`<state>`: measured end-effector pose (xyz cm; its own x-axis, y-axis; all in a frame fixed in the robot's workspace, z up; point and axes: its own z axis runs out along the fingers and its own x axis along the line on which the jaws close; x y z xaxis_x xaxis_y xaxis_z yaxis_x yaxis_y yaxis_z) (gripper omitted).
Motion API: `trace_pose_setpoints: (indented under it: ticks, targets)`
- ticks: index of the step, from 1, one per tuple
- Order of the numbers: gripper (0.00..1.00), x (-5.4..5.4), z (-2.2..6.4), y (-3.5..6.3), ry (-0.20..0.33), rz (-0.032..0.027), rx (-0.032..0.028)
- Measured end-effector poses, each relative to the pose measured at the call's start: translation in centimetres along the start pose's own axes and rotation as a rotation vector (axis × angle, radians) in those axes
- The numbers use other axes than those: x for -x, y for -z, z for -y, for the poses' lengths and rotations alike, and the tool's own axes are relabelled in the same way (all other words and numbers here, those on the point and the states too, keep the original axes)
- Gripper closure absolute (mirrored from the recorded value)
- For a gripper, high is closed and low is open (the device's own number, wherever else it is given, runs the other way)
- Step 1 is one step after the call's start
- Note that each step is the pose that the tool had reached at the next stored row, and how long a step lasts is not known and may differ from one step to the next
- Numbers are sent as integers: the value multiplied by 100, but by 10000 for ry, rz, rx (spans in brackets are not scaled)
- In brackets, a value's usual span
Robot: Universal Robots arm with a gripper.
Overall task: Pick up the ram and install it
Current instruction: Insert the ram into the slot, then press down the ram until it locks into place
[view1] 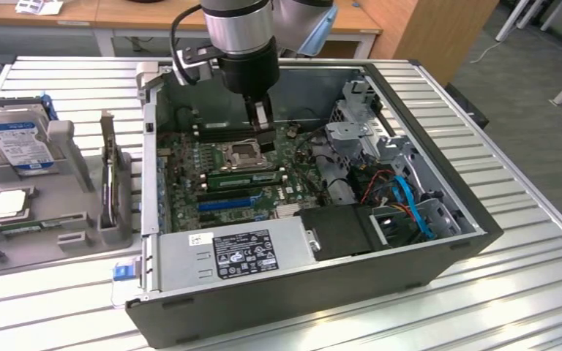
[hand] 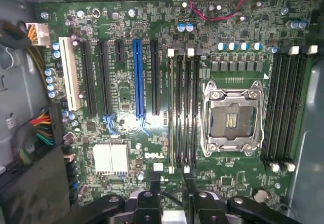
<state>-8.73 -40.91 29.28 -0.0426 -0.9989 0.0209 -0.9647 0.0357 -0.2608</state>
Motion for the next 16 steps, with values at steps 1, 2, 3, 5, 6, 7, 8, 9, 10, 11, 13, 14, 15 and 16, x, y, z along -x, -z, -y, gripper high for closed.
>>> trace_pose_setpoints:
  ticks: [1, 2, 3, 5, 6, 7, 8, 9, 10, 11, 13, 14, 15, 16]
  targets:
    - [69, 0, 0, 0, 0, 0, 0]
    - [69, 0, 0, 1, 0, -3, 1]
    - [69, 0, 0, 1, 0, -3, 1]
    - [69, -1, 0, 1, 1, -5, 1]
    - [69, -1, 0, 1, 1, -5, 1]
    - [69, -1, 0, 1, 2, -5, 1]
    - [69, -1, 0, 1, 1, -5, 1]
    - [69, -1, 0, 1, 1, -5, 1]
    - [69, -1, 0, 1, 1, -5, 1]
    - [69, -1, 0, 1, 1, -6, 1]
    - [71, -1, 0, 1, 1, -6, 1]
    - [71, -1, 0, 1, 1, -6, 1]
    - [77, -1, 0, 1, 1, -6, 1]
    - [83, -1, 0, 1, 1, -6, 1]
